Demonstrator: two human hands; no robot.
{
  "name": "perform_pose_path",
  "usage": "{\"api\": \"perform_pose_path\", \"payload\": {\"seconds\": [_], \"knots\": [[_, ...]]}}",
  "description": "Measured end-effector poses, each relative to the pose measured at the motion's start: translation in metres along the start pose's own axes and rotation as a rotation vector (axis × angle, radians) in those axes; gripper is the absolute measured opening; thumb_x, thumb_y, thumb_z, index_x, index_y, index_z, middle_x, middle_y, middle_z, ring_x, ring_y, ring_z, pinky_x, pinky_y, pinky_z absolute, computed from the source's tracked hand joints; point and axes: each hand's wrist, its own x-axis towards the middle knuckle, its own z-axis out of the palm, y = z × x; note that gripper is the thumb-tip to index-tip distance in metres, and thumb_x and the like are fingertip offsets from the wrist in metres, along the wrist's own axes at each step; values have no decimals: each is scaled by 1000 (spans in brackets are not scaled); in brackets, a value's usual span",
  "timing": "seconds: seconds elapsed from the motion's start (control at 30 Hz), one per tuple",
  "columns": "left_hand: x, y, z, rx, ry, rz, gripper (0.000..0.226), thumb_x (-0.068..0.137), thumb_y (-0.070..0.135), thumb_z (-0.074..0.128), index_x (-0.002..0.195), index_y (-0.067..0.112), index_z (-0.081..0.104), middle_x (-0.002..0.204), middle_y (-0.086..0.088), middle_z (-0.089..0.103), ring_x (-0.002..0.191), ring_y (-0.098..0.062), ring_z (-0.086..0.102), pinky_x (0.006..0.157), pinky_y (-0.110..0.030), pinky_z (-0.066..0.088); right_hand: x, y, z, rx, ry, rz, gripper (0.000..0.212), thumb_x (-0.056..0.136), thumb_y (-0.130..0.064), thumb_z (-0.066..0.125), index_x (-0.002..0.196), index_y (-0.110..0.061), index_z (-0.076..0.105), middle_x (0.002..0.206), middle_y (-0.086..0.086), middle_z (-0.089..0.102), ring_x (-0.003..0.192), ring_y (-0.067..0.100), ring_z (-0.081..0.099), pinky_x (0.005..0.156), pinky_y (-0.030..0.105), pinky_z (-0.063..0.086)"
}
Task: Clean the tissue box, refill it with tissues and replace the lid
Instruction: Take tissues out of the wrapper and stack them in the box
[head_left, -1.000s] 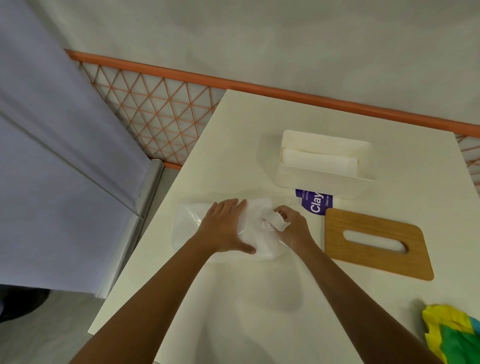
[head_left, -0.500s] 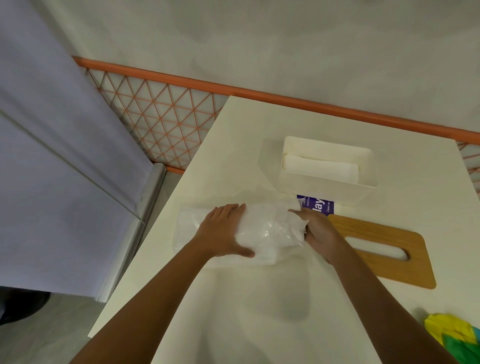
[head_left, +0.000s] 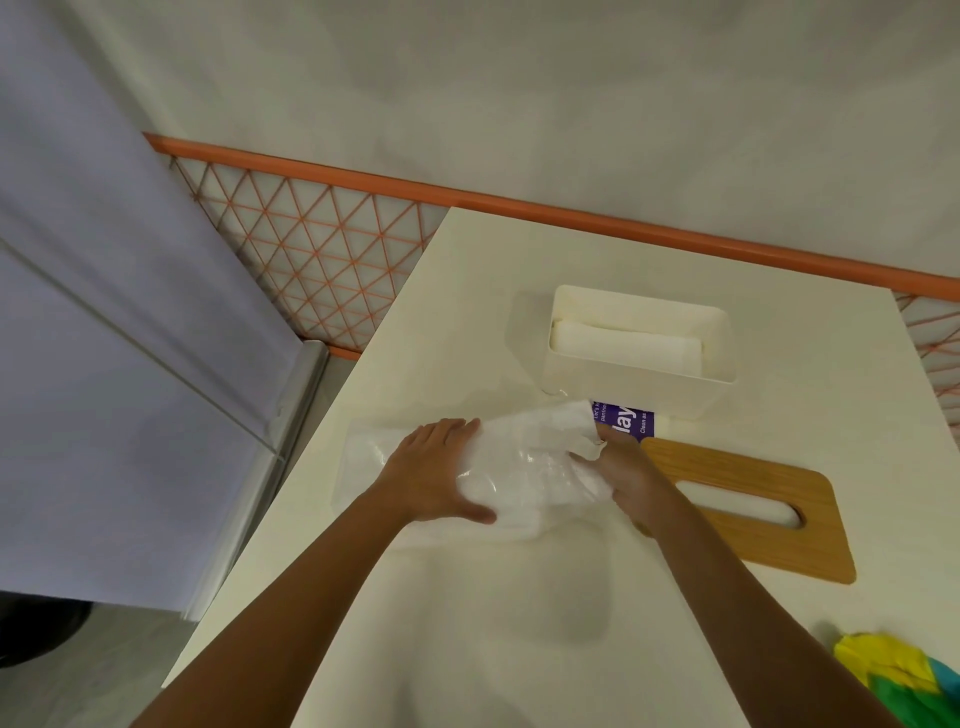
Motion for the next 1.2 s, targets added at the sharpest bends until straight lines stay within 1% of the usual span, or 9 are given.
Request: {"api": "perform_pose_path", "payload": {"seconds": [0.13, 0.4, 0.6, 0.7, 0.87, 0.97, 1.07, 1.13, 1.2], "knots": [[-1, 0, 0, -13, -7, -15, 111, 63, 63, 72, 148, 23, 13, 153, 5, 20, 141, -16, 19, 116, -30, 18, -2, 5, -22, 122, 60, 40, 24, 84, 2, 59, 105, -10, 62, 112, 16, 64, 95, 29, 60, 91, 43, 47], [-2, 7, -10, -37, -76, -53, 119, 57, 69, 72, 149, 27, 8, 156, 7, 11, 144, -17, 16, 116, -36, 23, -12, 8, -73, 228, 178, 17, 39, 85, -7, 62, 123, -7, 55, 119, 13, 60, 106, 33, 57, 96, 46, 46], [10, 30, -29, -17, 122, -51, 77, 85, 67, 35, 148, 26, 19, 154, 2, 20, 142, -18, 23, 115, -38, 26, -28, -14, -112, 262, 265, -85, 40, 86, -7, 59, 126, -10, 53, 114, 9, 57, 103, 29, 54, 98, 48, 45], [25, 49, -37, -133, 222, -36, 64, 93, 56, 32, 146, 20, 27, 147, -3, 32, 136, -19, 32, 111, -36, 31, -36, -24, -129, 278, 295, -131, 38, 85, -9, 60, 122, -13, 55, 114, 8, 58, 105, 29, 54, 98, 47, 45], [53, 97, -48, -458, 244, -72, 59, 93, 42, 48, 143, 17, 32, 137, -7, 42, 120, -20, 49, 100, -31, 40, -46, -48, -154, 324, 353, -231, 24, 83, -11, 59, 105, -21, 58, 109, 5, 62, 99, 26, 58, 96, 45, 46], [66, 121, -53, -661, 176, -124, 58, 94, 40, 47, 144, 16, 31, 130, -6, 50, 118, -23, 52, 100, -30, 40, -45, -58, -160, 345, 341, -277, 24, 83, -8, 59, 104, -19, 60, 103, 3, 65, 97, 26, 60, 94, 44, 48], [77, 135, -57, -978, 74, -190, 49, 94, 30, 47, 140, 17, 38, 126, -5, 54, 115, -26, 55, 101, -41, 45, -39, -61, -157, 365, 309, -270, 24, 85, -8, 58, 107, -17, 59, 102, 4, 64, 91, 24, 60, 90, 41, 49], [83, 139, -59, -954, 69, -191, 44, 93, 20, 44, 136, 18, 40, 130, -6, 52, 117, -26, 52, 101, -45, 45, -31, -59, -152, 357, 290, -241, 29, 87, -9, 56, 116, -15, 56, 108, 7, 62, 96, 27, 60, 87, 41, 50], [91, 141, -61, -867, 90, -177, 45, 92, 12, 38, 137, 19, 36, 131, -5, 50, 118, -26, 49, 99, -39, 43, -22, -58, -147, 314, 271, -214, 31, 90, -8, 51, 120, -12, 53, 105, 6, 61, 92, 24, 60, 81, 37, 50]]}}
